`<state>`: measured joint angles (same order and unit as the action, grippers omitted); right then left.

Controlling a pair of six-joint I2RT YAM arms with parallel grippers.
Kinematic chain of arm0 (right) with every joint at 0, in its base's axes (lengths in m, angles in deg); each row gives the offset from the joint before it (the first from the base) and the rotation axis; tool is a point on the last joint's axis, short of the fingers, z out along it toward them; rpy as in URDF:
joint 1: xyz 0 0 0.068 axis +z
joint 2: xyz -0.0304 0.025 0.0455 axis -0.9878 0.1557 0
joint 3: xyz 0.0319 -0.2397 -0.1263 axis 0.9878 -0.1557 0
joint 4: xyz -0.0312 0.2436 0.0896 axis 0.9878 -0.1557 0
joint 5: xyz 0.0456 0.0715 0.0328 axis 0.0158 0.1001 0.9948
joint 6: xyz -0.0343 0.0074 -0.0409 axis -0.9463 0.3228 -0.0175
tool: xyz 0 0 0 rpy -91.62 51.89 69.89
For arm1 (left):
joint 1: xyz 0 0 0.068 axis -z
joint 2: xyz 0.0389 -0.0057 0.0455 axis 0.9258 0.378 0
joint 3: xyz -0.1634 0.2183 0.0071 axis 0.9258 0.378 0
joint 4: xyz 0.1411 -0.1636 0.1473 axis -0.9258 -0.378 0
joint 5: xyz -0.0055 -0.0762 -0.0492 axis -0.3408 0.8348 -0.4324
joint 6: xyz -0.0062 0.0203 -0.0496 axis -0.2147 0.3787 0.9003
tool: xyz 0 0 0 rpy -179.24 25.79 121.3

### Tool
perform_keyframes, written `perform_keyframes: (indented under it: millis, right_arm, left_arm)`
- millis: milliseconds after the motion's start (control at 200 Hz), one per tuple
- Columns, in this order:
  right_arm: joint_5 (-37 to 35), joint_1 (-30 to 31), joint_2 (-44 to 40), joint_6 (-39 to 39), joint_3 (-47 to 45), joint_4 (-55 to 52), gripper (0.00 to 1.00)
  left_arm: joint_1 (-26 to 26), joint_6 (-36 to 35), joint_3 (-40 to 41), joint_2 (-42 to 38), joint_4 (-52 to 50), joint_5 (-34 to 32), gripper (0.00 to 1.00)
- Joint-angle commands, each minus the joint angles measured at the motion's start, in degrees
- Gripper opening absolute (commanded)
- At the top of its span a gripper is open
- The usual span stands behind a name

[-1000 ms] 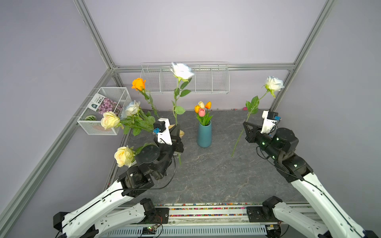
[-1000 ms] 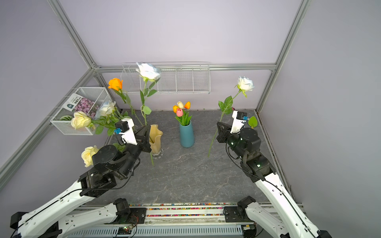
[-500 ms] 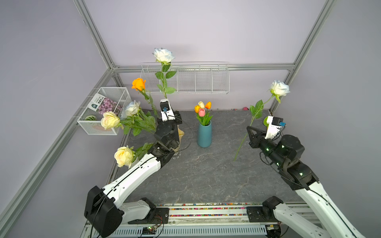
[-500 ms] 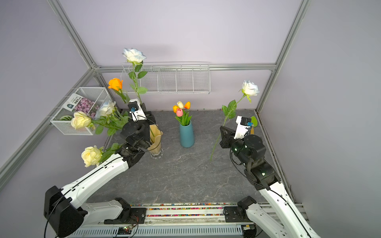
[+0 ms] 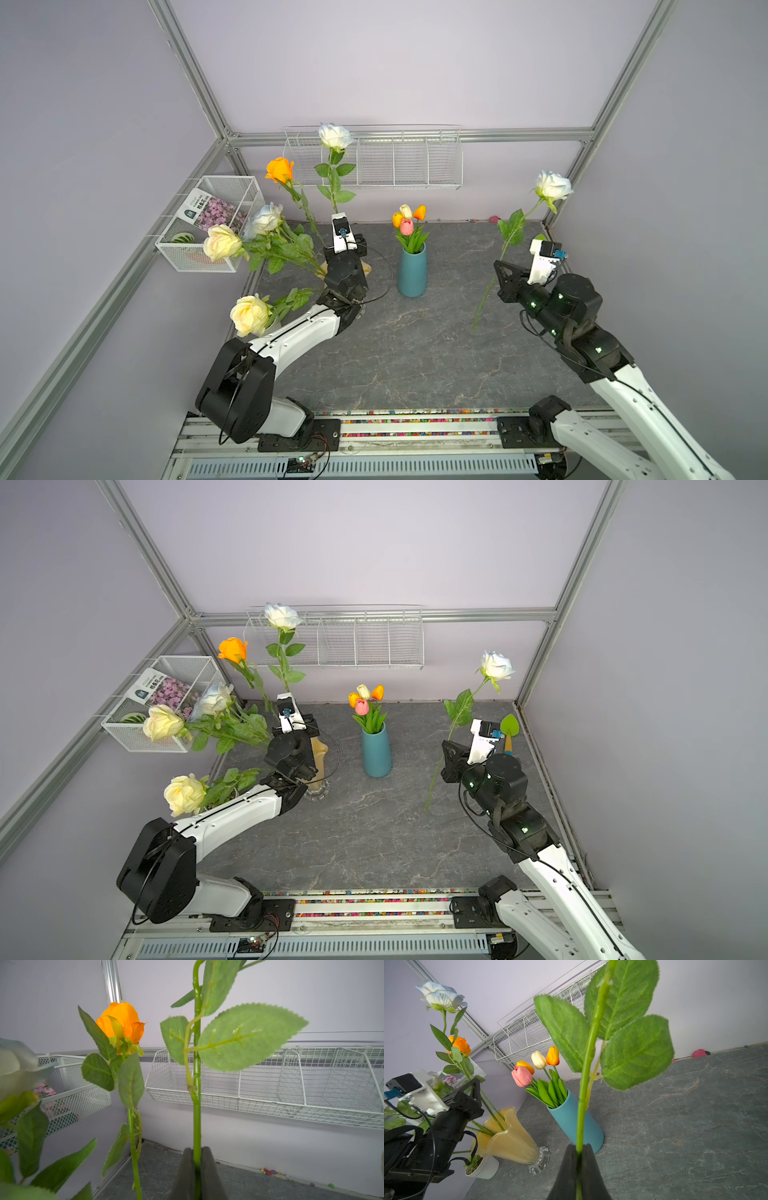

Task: Arrange the flowers in different vases according to their variety
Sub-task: Insert the flower into the vase.

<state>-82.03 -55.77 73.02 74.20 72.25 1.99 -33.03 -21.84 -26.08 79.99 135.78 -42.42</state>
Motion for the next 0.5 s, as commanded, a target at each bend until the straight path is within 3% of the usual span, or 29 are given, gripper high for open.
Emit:
perform_keyframes:
  millis: [0, 60, 150, 260, 385, 495]
  right_arm:
    - [-0.6, 0.5, 0.5, -1.0, -0.8, 2.8, 0.00]
    - [-0.6, 0.4, 0.8, -1.0, -0.8, 3.0, 0.00]
    - [-0.6, 0.4, 1.0, -0.9, -0.7, 3.2, 0.00]
    - [-0.2, 0.4, 1.2, -0.6, -0.9, 3.8, 0.00]
    - [0.6, 0.4, 1.5, 0.1, -0.8, 4.0, 0.00]
    - [3.3, 0.5, 2.6, 0.2, -0.1, 4.2, 0.00]
  left_arm:
    - [-0.2, 5.0, 0.6, -2.3, -3.2, -1.1, 0.06]
    - [-0.2, 8.2, -0.3, -4.0, -9.0, -0.6, 0.15]
    - [-0.2, 11.6, -0.8, -6.2, -14.6, -0.2, 0.40]
    - [-0.2, 14.0, -0.6, -8.9, -18.5, 0.3, 0.57]
    - [-0.2, 15.2, -1.2, -12.4, -23.5, 4.1, 0.68]
    - [-0.2, 15.8, -3.7, -16.3, -30.3, 11.0, 0.70]
